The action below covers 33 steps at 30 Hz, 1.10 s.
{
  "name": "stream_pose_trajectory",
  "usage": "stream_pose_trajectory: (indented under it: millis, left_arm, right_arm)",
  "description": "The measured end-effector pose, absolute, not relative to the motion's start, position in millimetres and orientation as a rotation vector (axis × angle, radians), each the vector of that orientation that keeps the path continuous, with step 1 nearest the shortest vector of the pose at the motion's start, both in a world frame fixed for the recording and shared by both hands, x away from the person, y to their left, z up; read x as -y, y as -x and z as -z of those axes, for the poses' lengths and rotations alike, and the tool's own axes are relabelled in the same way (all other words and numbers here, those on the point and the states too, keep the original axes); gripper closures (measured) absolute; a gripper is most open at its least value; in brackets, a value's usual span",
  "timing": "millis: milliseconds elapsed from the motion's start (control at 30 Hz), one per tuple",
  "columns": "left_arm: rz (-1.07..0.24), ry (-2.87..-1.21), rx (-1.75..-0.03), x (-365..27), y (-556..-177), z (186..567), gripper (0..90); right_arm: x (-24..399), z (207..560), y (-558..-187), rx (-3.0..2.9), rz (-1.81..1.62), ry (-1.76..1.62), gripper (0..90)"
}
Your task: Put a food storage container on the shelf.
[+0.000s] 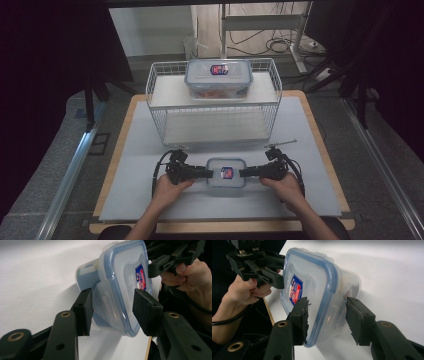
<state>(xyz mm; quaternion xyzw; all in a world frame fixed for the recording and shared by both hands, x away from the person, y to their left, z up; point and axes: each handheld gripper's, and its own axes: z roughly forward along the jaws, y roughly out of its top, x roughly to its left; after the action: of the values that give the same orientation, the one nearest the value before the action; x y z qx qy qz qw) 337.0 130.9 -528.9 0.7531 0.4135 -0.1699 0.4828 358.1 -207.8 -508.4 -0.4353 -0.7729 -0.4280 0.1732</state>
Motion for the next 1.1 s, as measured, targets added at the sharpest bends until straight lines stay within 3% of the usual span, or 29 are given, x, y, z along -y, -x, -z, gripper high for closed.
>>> stream_pose_trajectory:
  millis: [600, 1100]
  left_arm:
    - [0.387, -1.835, -1.020, -132.3, -336.4, 523.2, 53.2]
    - [0.255, -1.814, -0.957, -137.6, -340.0, 468.0, 54.0]
  right_arm:
    - [209.1, 503.7, -354.3, 2.153, 1.269, 1.237, 58.3]
    - [207.2, 457.3, -361.3, 2.168, 1.422, 1.184, 58.7]
